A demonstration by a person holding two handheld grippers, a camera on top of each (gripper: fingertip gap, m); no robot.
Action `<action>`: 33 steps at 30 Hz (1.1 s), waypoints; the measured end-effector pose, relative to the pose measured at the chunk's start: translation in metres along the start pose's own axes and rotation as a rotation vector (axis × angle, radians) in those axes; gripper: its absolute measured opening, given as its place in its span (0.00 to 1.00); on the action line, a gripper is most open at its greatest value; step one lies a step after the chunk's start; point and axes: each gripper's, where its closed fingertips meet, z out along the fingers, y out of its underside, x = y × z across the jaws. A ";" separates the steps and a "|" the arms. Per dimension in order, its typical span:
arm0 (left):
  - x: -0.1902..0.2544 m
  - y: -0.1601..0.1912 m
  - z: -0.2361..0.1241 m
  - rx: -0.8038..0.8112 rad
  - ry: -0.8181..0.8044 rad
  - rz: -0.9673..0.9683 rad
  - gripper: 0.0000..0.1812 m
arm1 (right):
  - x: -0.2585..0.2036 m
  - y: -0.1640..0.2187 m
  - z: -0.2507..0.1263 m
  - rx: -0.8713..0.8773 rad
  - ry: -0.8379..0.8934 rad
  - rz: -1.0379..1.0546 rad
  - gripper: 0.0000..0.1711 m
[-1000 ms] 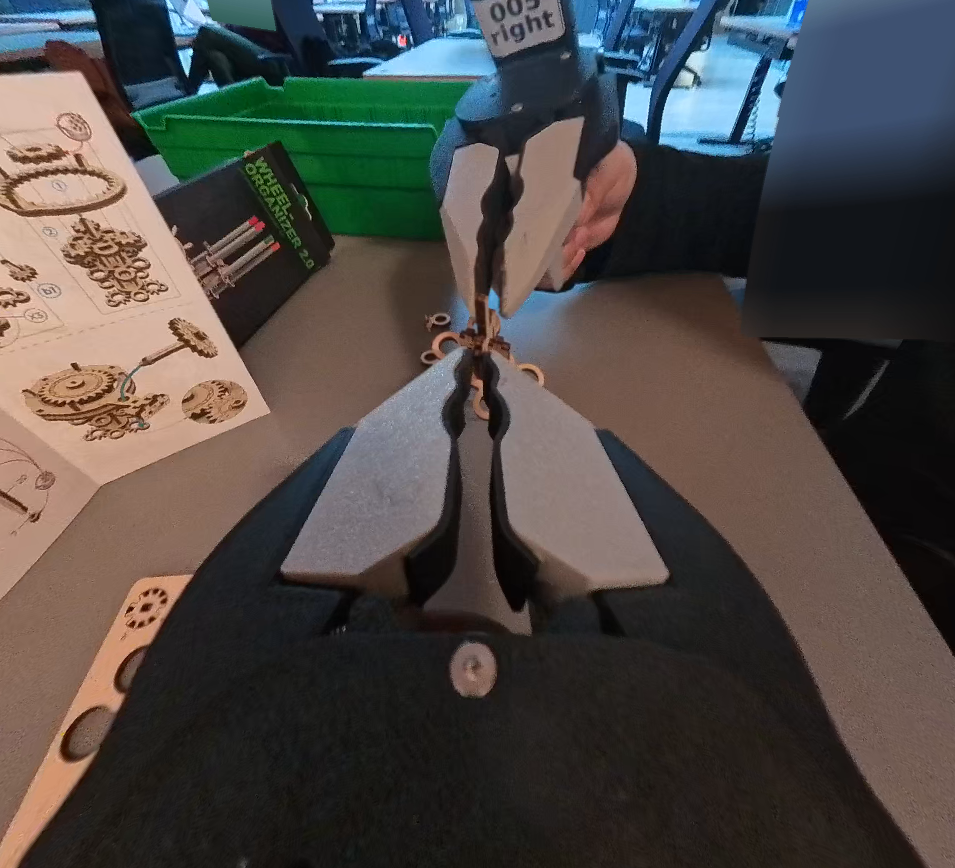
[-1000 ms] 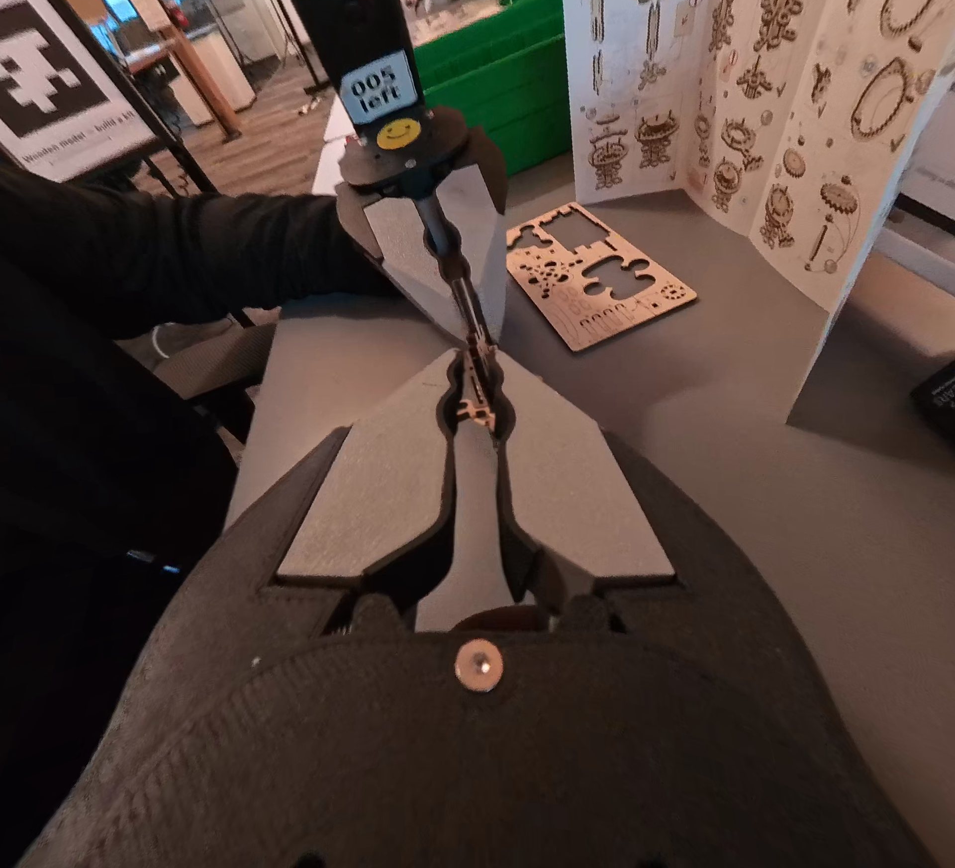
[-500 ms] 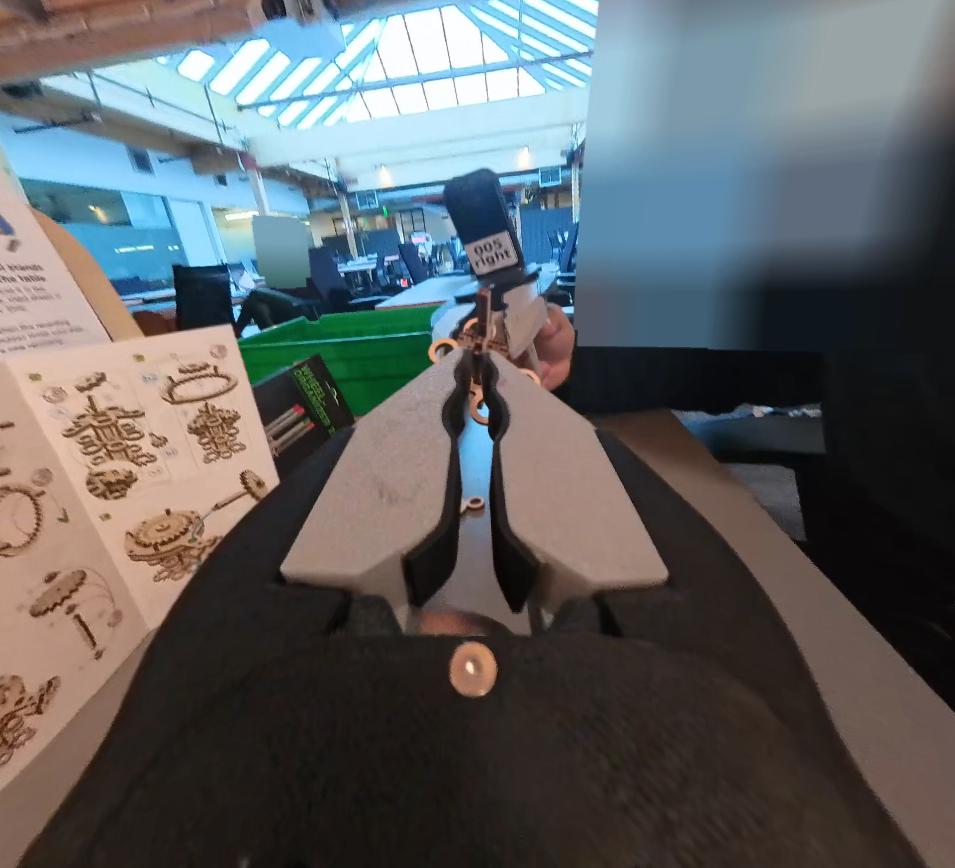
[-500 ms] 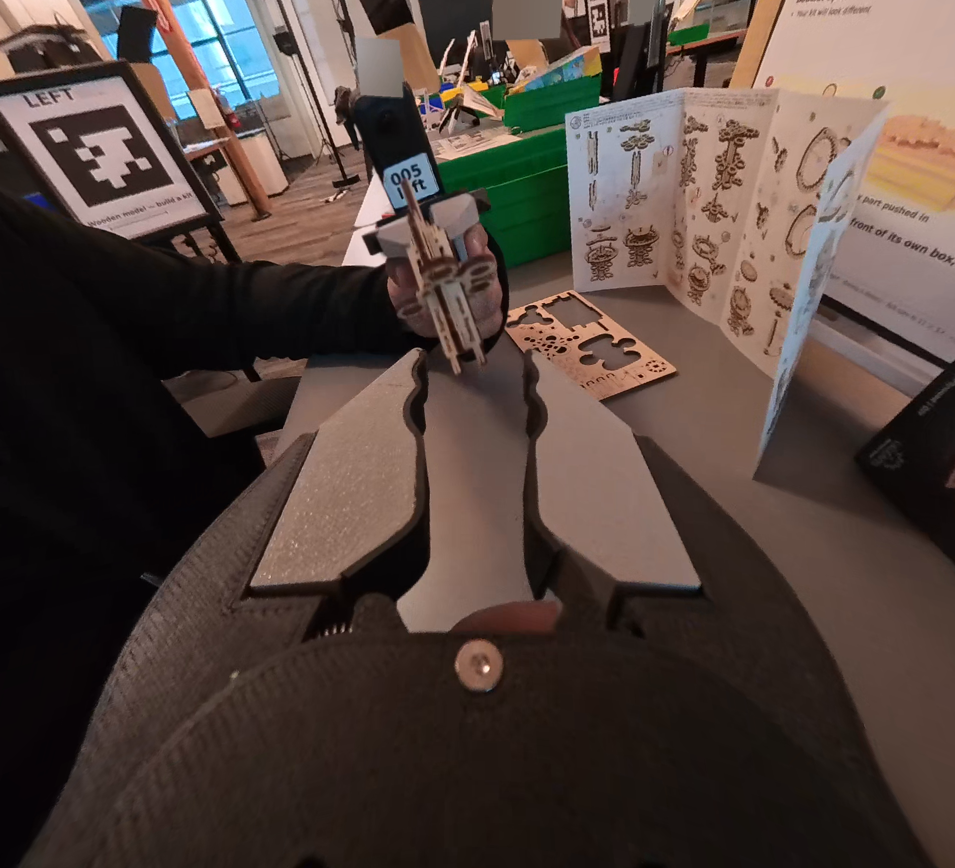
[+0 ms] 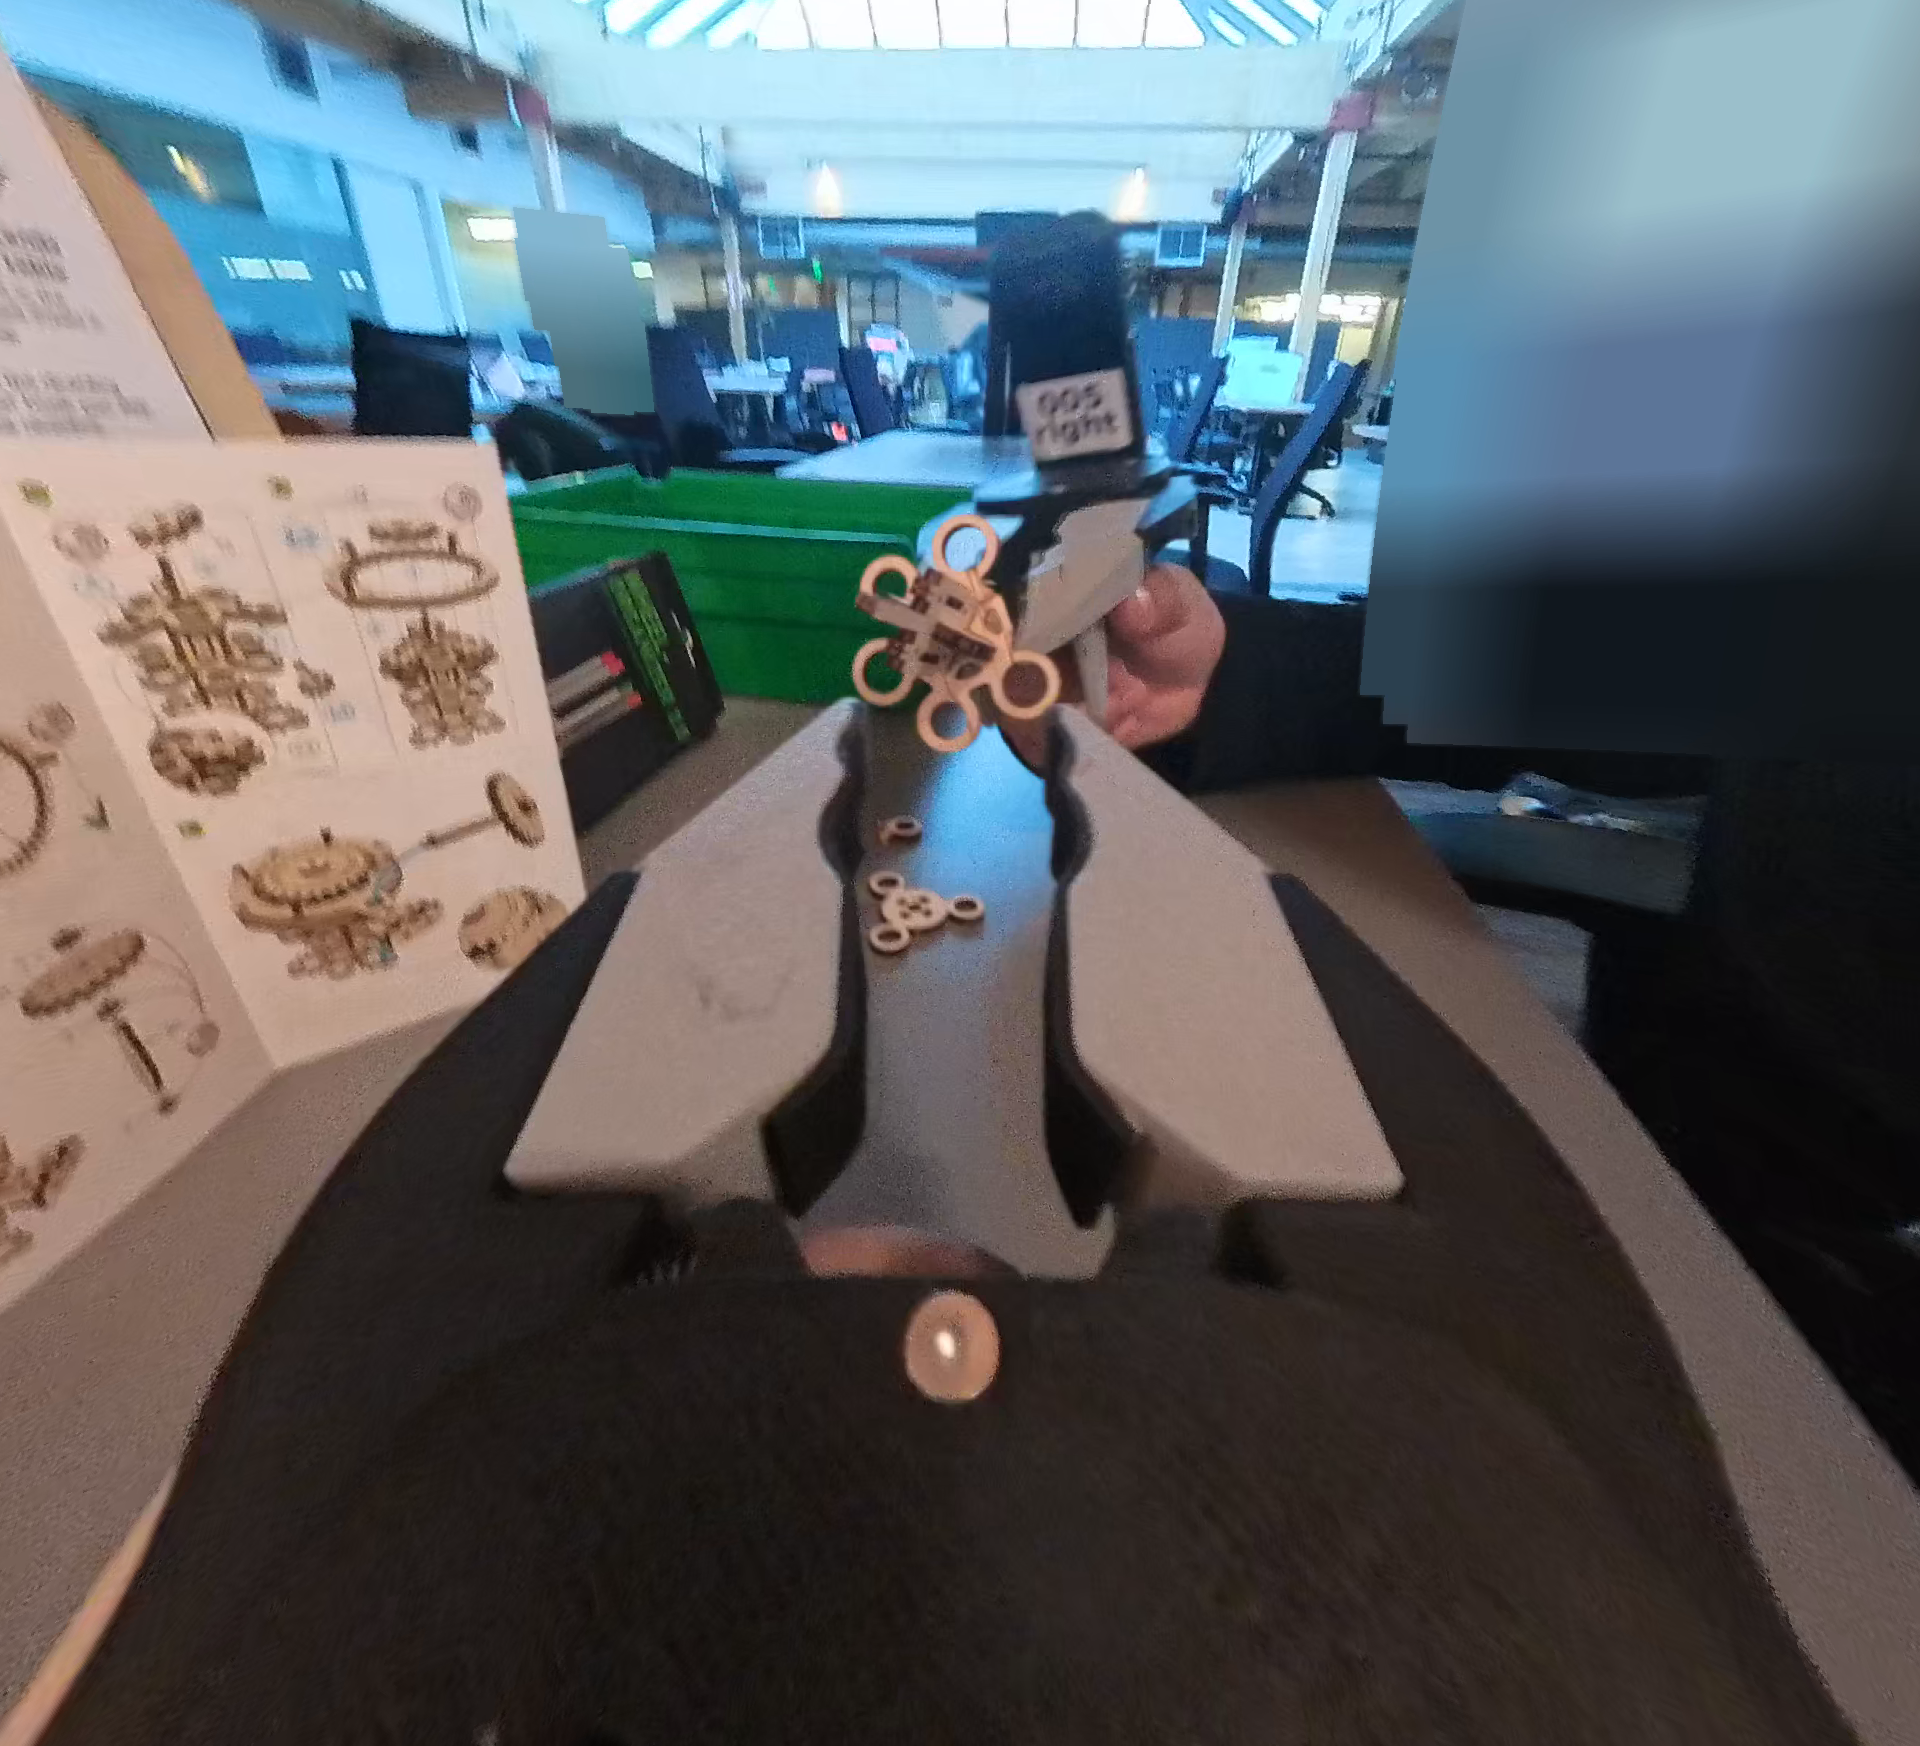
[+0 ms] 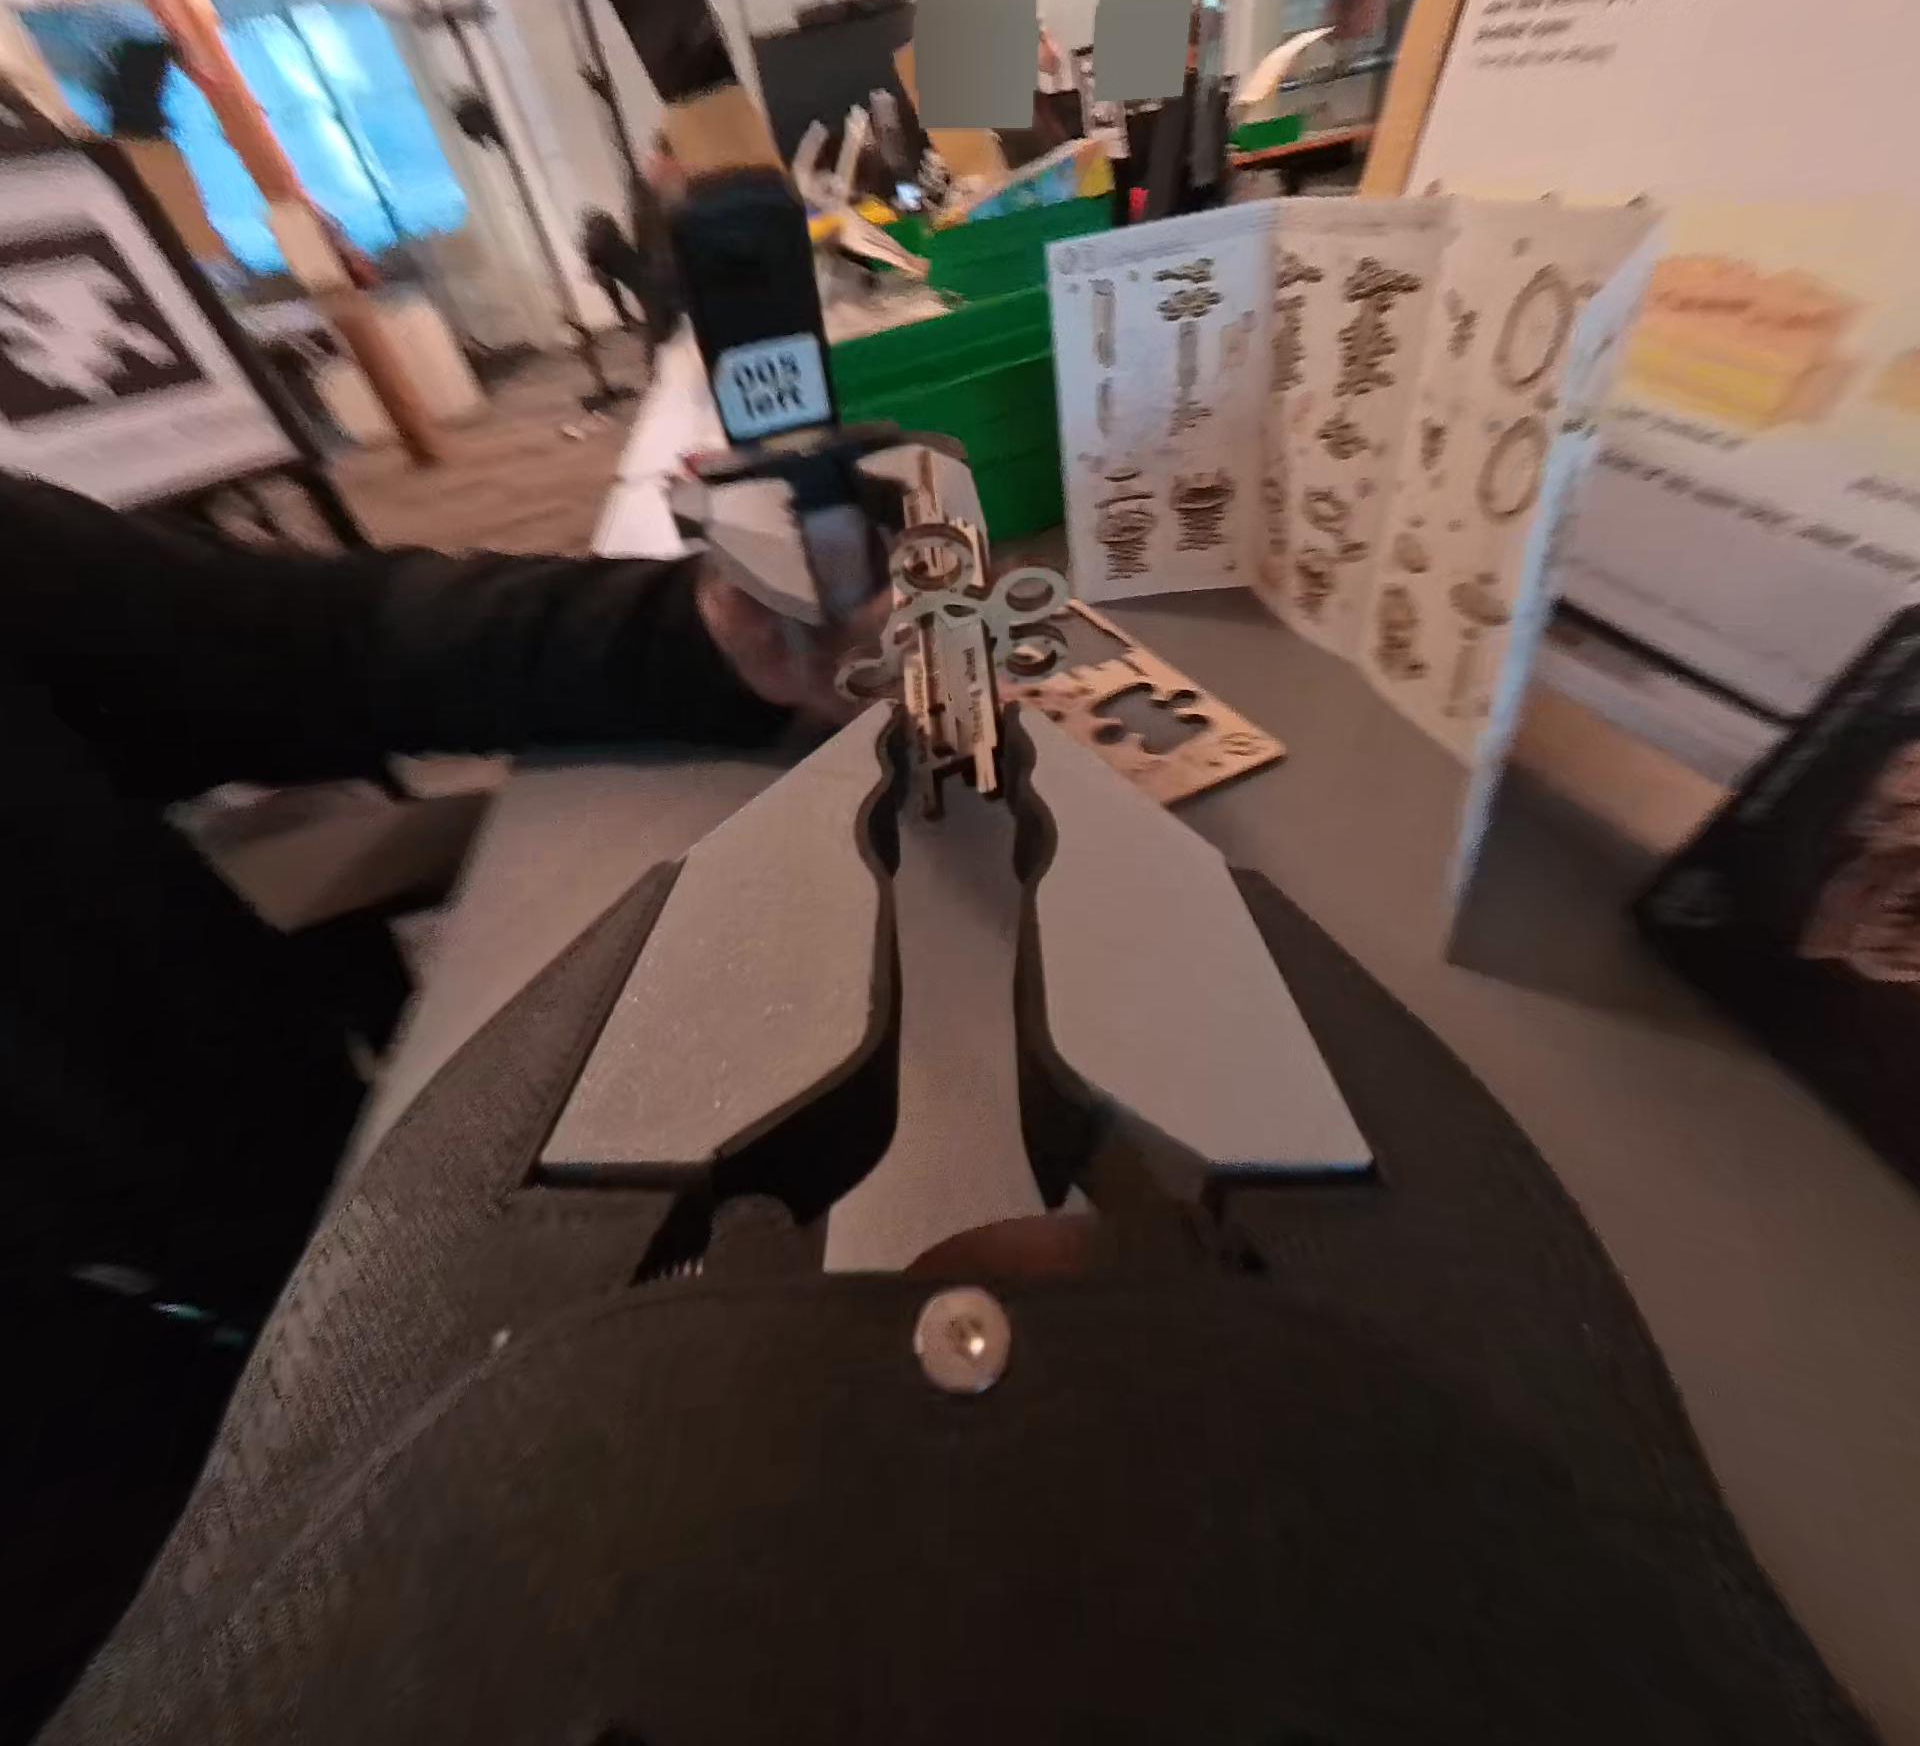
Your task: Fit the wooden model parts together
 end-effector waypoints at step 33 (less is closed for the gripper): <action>0.009 0.038 -0.005 -0.283 0.089 -0.115 0.06 | -0.001 0.041 -0.002 -0.211 0.167 -0.748 0.08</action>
